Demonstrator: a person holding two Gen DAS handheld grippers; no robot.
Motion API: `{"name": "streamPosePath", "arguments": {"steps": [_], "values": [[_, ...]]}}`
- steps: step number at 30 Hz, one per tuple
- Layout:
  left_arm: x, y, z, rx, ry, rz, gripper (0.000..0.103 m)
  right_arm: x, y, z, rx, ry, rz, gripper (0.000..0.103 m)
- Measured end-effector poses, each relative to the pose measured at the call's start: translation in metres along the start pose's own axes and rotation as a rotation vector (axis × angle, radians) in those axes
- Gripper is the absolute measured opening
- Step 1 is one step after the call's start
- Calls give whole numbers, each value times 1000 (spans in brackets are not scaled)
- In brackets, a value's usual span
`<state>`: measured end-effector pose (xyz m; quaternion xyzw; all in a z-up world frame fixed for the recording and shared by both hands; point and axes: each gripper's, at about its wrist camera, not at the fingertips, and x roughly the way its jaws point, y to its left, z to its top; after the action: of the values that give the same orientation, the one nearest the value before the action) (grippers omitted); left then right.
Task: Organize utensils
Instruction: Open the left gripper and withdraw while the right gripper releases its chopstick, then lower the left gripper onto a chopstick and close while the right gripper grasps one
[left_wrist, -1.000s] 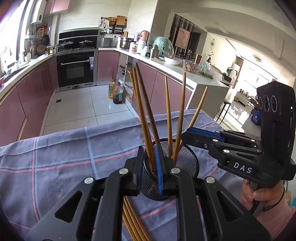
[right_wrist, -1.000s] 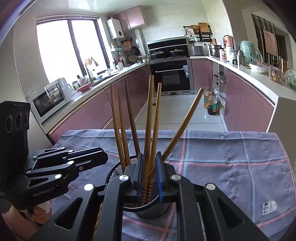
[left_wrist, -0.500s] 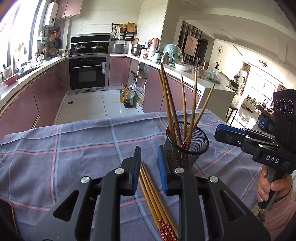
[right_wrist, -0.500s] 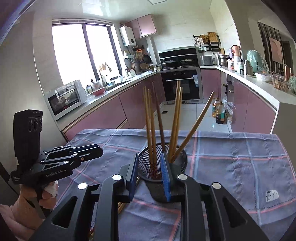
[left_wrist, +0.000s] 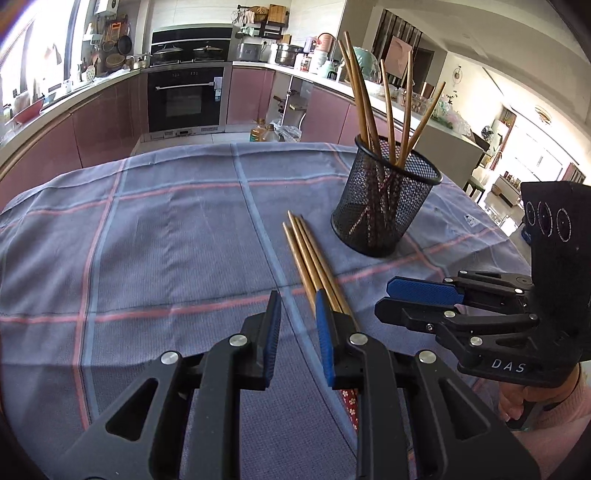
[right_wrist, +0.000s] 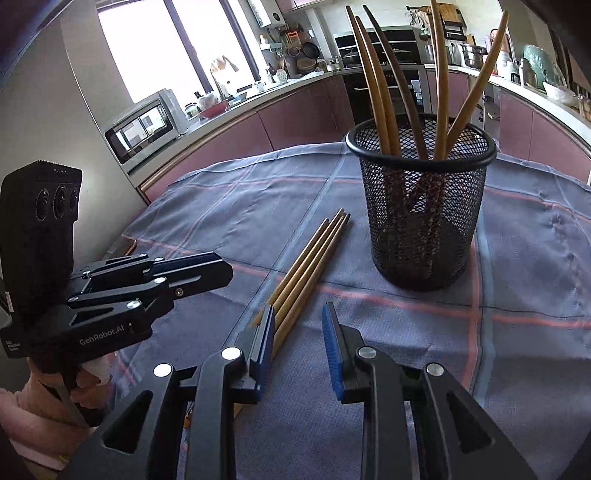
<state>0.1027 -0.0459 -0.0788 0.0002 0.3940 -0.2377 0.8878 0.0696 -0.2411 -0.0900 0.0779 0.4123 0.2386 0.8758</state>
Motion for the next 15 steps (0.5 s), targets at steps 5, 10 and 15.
{"name": "streamPosePath", "arguments": {"steps": [5,10,15], "values": [[5,-3,-12,-1,19,1,19,2,2,-3,2,11,-12,25],[7,-3,-19,-1,43,-4,20,6,6,-7,-1,22,-21,25],[7,-4,-23,-2,46,-7,20,11,10,-7,-10,28,-30,25]]}}
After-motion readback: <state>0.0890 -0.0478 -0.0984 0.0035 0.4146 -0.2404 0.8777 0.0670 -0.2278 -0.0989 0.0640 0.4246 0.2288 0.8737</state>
